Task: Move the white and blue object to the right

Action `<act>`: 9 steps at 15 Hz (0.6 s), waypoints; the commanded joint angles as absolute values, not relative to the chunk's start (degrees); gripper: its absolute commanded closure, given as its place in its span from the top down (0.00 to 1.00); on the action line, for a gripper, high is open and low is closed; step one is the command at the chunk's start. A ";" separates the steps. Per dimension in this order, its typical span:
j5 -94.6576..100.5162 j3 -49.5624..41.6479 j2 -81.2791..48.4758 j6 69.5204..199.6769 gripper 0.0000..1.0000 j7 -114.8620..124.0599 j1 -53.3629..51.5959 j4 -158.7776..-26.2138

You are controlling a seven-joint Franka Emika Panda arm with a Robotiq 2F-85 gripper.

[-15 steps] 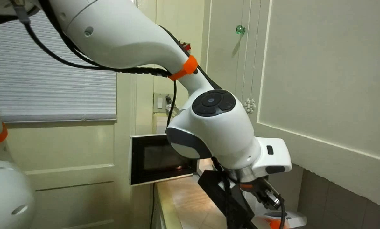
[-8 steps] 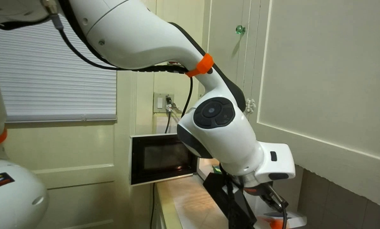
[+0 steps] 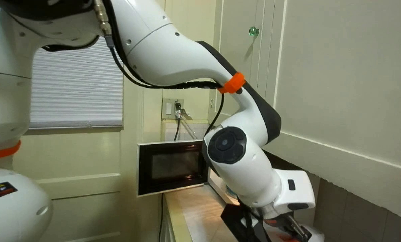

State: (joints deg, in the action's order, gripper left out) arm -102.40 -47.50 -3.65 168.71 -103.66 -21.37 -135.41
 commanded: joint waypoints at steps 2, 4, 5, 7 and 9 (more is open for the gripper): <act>-115.50 -47.82 -15.18 161.58 0.00 -114.75 -19.85 -132.07; -118.67 -47.70 -18.37 159.75 0.00 -116.95 -19.35 -131.38; -119.95 -47.67 -19.39 159.01 0.00 -117.69 -19.15 -130.99; -121.84 -47.67 -20.35 158.26 0.00 -119.09 -18.85 -130.25; -122.79 -47.63 -20.38 157.80 0.00 -119.87 -18.73 -129.85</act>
